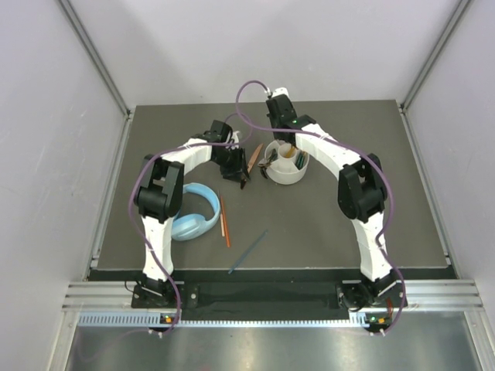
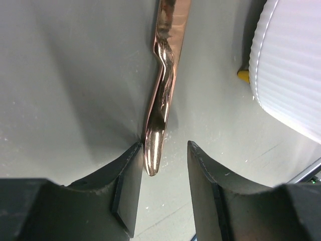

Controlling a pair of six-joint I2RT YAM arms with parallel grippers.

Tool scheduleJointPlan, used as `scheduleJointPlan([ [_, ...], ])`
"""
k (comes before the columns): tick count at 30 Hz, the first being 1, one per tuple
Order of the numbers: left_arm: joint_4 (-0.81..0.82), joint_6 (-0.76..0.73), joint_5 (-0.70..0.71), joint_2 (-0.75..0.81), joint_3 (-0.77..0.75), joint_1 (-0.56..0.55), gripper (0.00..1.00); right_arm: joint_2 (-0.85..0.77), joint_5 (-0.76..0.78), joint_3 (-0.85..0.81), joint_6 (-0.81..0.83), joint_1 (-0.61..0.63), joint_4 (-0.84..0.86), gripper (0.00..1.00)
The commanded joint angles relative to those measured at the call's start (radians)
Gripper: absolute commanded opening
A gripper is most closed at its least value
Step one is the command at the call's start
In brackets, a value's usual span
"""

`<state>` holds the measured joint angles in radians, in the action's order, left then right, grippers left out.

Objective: Sort the eating utensils into containers
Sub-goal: Place the chopstick in the container.

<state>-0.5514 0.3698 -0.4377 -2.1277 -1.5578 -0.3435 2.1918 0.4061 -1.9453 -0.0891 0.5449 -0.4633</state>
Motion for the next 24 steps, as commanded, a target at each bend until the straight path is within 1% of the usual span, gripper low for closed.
scheduleJointPlan([
  [1,-0.019,-0.022,0.016,-0.02,-0.042,-0.003,0.46,-0.099,-0.065,0.046,-0.061,-0.003,-0.046,0.0],
  [4,-0.028,-0.023,0.019,-0.021,-0.051,-0.003,0.46,-0.118,-0.079,0.074,-0.075,0.004,-0.032,0.0],
  [9,-0.035,-0.028,0.027,-0.018,-0.056,-0.003,0.46,-0.107,-0.099,0.056,-0.078,0.015,-0.052,0.0],
  [10,-0.035,-0.029,0.027,-0.015,-0.056,-0.003,0.46,-0.107,-0.099,0.046,-0.08,0.016,-0.057,0.07],
  [13,-0.035,-0.028,0.028,-0.017,-0.054,-0.003,0.46,-0.113,-0.084,0.046,-0.089,0.018,-0.069,0.14],
  [16,-0.036,-0.028,0.027,-0.021,-0.059,-0.002,0.46,-0.141,-0.057,0.068,-0.097,0.018,-0.069,0.16],
  [20,-0.038,-0.028,0.027,-0.02,-0.065,-0.003,0.46,-0.184,-0.012,0.104,-0.11,0.018,-0.058,0.21],
  [24,-0.039,-0.028,0.024,-0.021,-0.07,-0.003,0.46,-0.214,0.019,0.135,-0.113,0.018,-0.035,0.22],
])
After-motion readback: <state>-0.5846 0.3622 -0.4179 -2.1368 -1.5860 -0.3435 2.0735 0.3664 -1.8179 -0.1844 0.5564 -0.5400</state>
